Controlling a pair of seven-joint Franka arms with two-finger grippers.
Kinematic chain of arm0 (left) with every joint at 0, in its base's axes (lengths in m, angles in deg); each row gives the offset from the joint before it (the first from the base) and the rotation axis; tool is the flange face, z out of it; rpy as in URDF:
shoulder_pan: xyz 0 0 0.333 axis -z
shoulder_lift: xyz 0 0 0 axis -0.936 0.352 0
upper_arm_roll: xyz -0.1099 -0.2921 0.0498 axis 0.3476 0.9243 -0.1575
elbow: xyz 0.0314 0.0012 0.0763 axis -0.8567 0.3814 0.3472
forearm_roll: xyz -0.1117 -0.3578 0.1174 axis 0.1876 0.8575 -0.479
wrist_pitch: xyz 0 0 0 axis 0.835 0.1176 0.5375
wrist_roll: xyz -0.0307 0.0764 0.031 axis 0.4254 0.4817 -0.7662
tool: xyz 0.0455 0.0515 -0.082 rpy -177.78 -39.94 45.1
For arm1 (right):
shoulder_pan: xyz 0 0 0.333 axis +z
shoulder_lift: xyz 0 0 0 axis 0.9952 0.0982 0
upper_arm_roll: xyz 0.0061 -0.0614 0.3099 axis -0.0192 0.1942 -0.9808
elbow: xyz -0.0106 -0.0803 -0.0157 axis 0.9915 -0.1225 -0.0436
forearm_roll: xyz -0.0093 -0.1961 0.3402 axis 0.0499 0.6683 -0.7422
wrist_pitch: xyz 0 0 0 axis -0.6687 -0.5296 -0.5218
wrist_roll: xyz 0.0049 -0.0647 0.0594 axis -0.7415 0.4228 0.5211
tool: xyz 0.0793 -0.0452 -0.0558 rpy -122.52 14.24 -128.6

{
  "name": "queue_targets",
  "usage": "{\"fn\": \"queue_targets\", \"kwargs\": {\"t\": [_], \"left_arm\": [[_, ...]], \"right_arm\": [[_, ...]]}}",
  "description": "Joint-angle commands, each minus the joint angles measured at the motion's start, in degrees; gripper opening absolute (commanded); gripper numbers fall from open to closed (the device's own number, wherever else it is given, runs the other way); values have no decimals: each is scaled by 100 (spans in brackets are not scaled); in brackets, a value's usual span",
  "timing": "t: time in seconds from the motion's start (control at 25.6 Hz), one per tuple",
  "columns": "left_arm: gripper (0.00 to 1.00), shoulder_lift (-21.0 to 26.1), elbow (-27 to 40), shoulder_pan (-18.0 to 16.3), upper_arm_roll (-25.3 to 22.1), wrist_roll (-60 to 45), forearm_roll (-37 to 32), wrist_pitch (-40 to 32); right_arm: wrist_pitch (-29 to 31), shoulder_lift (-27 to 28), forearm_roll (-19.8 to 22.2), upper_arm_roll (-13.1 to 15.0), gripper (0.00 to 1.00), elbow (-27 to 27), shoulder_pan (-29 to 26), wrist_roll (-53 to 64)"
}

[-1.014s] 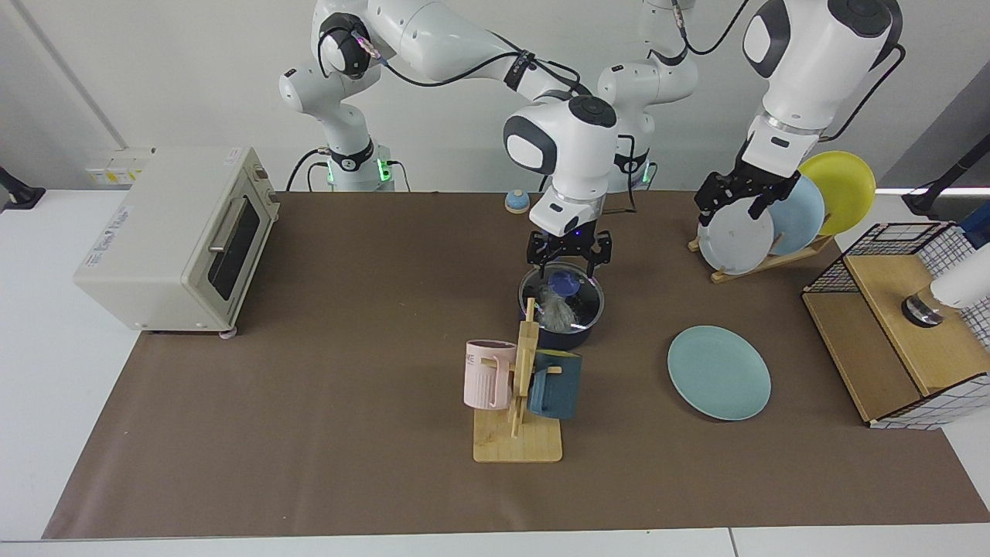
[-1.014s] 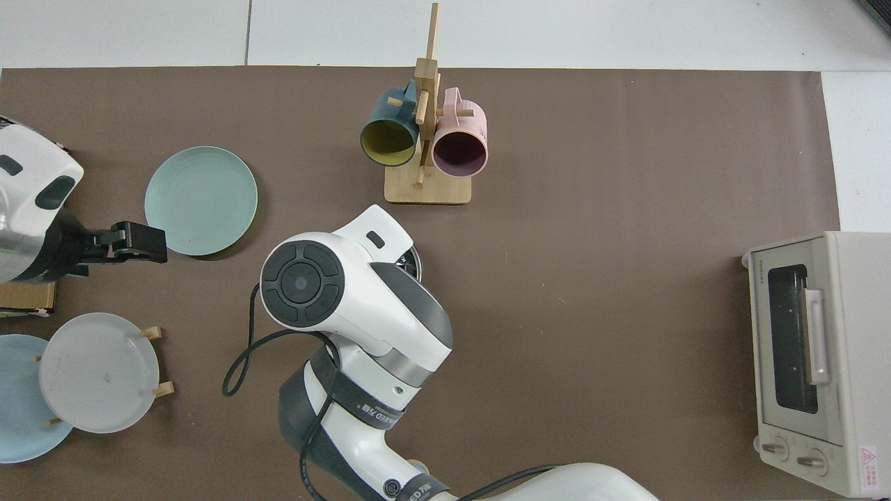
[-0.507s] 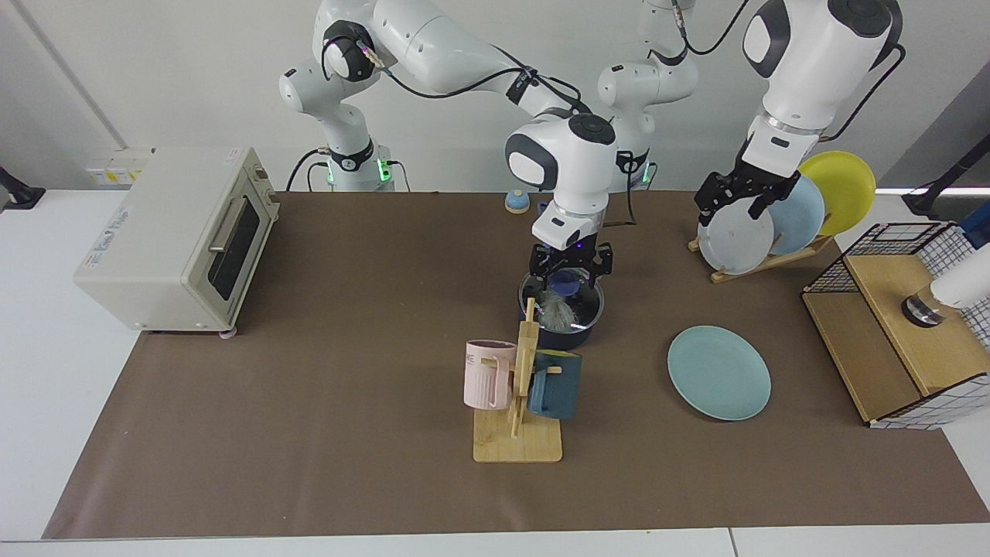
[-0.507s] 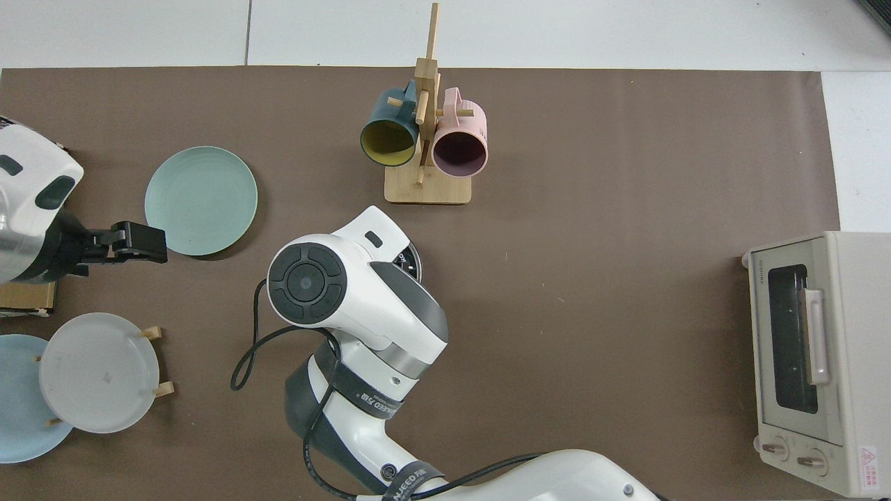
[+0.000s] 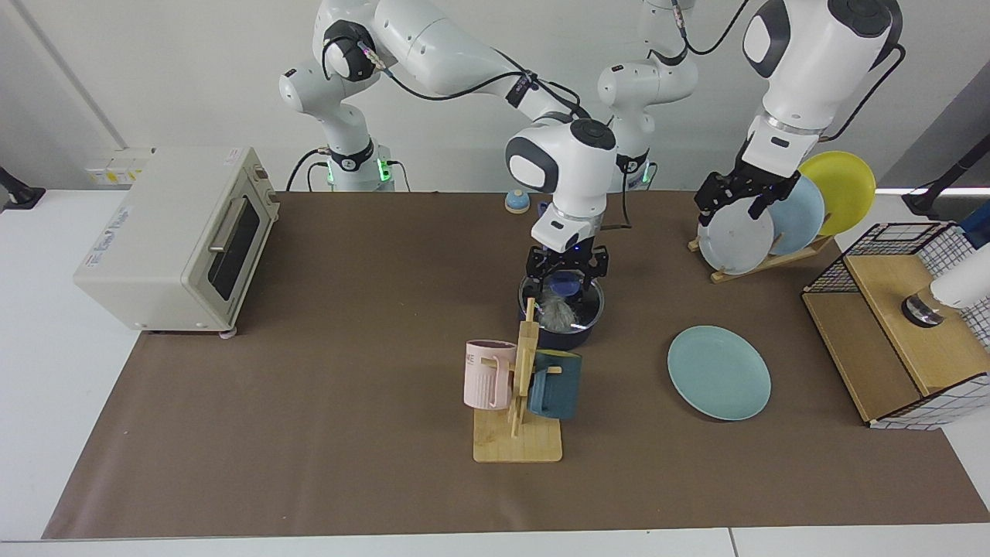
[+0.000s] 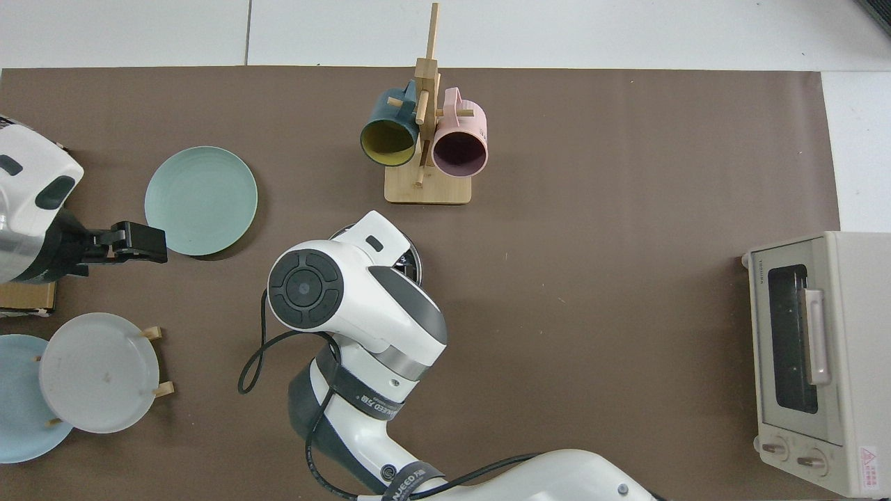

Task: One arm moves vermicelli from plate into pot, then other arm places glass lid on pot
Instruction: 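Grasp the glass lid knob with the right gripper and lift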

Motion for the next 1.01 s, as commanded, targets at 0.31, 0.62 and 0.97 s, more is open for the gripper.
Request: {"fn": "queue_targets", "kwargs": {"t": [0.31, 0.62, 0.97], "left_arm": [[100, -65, 6, -5, -27, 33, 33, -35], [100, -65, 6, -5, -27, 33, 33, -35], [100, -65, 6, -5, -27, 33, 33, -35]], "right_arm": [[-130, -143, 116, 1, 42, 142, 16, 125], [-210, -187, 134, 1, 9, 124, 16, 133], [-640, -476, 99, -8, 9, 18, -27, 134]]}}
